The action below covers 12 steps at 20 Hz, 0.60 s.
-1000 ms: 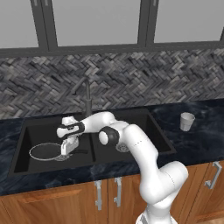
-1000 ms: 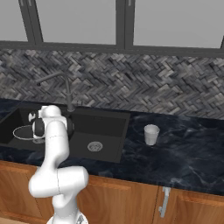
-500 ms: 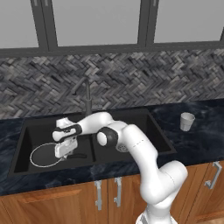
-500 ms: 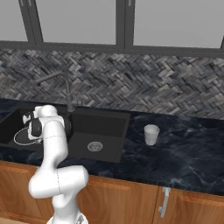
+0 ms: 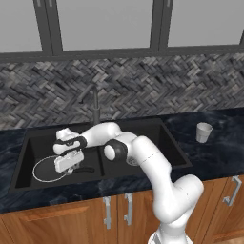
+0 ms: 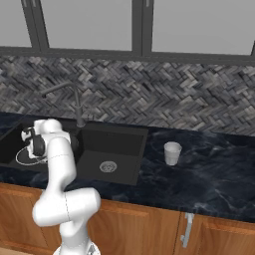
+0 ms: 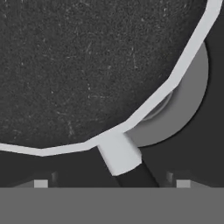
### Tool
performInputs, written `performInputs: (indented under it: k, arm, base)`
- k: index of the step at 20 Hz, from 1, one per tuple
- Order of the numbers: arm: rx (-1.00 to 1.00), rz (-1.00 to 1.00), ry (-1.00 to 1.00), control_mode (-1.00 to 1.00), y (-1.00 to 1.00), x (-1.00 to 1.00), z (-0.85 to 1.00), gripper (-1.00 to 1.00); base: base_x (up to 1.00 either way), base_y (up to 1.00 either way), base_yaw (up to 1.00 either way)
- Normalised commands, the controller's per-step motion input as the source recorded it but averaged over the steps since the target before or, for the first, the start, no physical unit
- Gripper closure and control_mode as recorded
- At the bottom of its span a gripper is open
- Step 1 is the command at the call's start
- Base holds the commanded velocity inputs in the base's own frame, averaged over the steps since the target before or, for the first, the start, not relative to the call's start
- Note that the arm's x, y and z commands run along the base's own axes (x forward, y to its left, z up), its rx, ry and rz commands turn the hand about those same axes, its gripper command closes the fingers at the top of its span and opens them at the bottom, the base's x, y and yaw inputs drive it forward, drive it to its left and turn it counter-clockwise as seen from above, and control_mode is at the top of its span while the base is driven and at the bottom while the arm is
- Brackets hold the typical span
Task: Place the pan in the left basin and the glass cup in the right basin of the sink.
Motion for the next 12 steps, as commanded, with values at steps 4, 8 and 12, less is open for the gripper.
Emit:
performInputs:
  k: [4, 8, 12]
  arm:
    - [-0.11, -0.16, -0.06, -1.00, 0.01, -0.04, 0.30, -1.00]
    - [-0.11, -0.17, -0.07, -1.00, 0.04, -0.07, 0.31, -1.00]
    - [-0.11, -0.19, -0.11, -1.00, 0.00, -0.15, 0.30, -1.00]
  base:
    - [0.00, 0.00, 0.00]
    - [0.00, 0.00, 0.00]
    - [0.00, 0.00, 0.00]
